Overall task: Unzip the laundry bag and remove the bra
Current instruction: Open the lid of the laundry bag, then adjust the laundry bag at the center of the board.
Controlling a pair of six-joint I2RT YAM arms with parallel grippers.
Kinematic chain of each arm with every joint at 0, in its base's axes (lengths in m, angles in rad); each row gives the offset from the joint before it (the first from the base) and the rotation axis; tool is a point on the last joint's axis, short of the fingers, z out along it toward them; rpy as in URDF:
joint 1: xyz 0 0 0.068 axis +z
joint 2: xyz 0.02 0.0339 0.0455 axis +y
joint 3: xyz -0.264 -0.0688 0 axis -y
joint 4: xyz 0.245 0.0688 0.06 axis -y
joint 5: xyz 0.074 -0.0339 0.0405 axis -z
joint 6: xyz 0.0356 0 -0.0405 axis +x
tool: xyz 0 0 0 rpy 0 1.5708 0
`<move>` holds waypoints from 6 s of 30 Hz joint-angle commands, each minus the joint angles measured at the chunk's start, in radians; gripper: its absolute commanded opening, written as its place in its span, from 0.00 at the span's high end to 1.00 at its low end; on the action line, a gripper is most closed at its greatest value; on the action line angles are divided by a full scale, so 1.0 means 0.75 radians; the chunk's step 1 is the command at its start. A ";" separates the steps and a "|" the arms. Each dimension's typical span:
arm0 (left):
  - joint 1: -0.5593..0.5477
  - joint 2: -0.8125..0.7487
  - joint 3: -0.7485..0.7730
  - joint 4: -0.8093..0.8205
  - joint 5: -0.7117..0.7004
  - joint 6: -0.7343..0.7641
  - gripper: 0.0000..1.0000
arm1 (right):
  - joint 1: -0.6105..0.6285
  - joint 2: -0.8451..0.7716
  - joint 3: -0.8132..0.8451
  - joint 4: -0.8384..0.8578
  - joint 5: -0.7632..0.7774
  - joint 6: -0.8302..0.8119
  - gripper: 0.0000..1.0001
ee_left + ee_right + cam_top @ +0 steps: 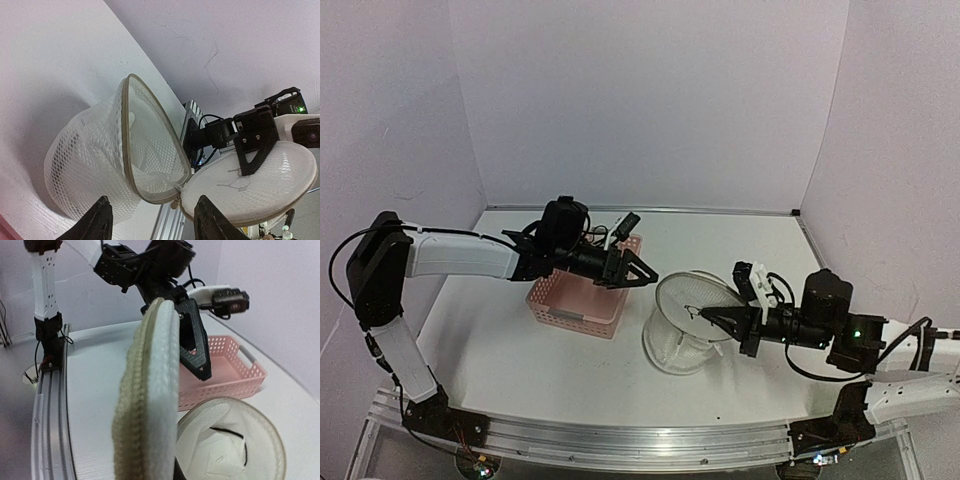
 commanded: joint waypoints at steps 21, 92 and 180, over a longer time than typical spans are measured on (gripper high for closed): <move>-0.005 -0.108 -0.041 -0.160 -0.035 -0.006 0.43 | 0.402 0.226 0.031 0.111 0.494 -1.231 0.99; -0.202 0.434 0.924 -0.983 -0.596 0.431 0.31 | 0.061 0.321 0.560 -0.980 0.541 0.806 0.30; -0.444 0.184 0.243 -0.710 -0.765 -0.010 1.00 | -0.144 1.001 0.594 -0.499 0.236 0.763 0.20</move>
